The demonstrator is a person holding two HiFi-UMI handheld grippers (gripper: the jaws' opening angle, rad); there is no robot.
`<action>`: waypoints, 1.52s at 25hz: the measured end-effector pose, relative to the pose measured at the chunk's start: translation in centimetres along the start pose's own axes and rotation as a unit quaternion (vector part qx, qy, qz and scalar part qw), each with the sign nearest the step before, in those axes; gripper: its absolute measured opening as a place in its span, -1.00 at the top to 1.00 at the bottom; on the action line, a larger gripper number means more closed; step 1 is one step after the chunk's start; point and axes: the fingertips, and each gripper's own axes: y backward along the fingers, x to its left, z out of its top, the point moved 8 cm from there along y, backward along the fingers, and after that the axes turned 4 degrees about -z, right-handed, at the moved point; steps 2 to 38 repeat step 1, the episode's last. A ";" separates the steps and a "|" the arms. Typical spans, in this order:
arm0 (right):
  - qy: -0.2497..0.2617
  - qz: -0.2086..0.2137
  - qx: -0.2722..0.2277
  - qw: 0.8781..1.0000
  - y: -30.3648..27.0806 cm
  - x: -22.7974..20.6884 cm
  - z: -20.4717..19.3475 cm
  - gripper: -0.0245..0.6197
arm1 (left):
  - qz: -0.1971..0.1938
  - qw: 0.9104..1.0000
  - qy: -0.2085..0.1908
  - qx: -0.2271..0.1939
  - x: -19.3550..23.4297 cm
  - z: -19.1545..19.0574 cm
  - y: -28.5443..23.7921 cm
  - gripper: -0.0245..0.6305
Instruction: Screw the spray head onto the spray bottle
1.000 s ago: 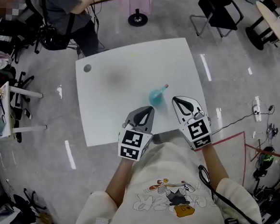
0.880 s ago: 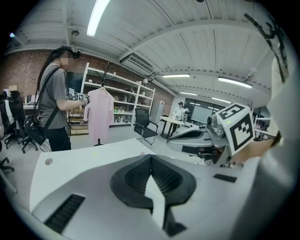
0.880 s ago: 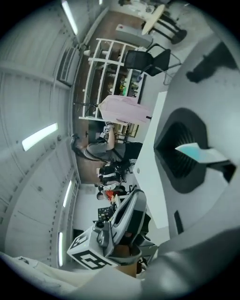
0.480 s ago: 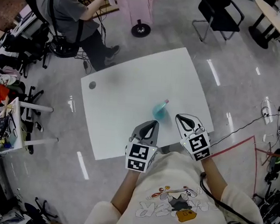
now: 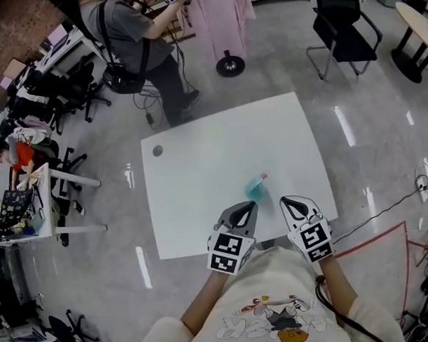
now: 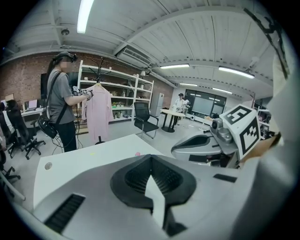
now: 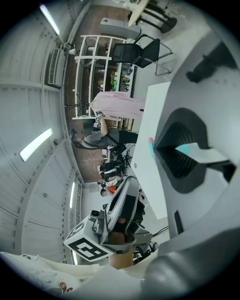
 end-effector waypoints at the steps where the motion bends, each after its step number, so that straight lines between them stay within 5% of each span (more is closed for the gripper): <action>1: 0.000 0.000 -0.005 1.000 -0.3 0.5 0.4 0.91 | 0.000 1.000 -0.003 0.001 0.3 -0.1 0.4 0.91; 38: 0.000 0.000 -0.005 1.000 -0.3 0.5 0.4 0.91 | 0.000 1.000 -0.003 0.001 0.3 -0.1 0.4 0.91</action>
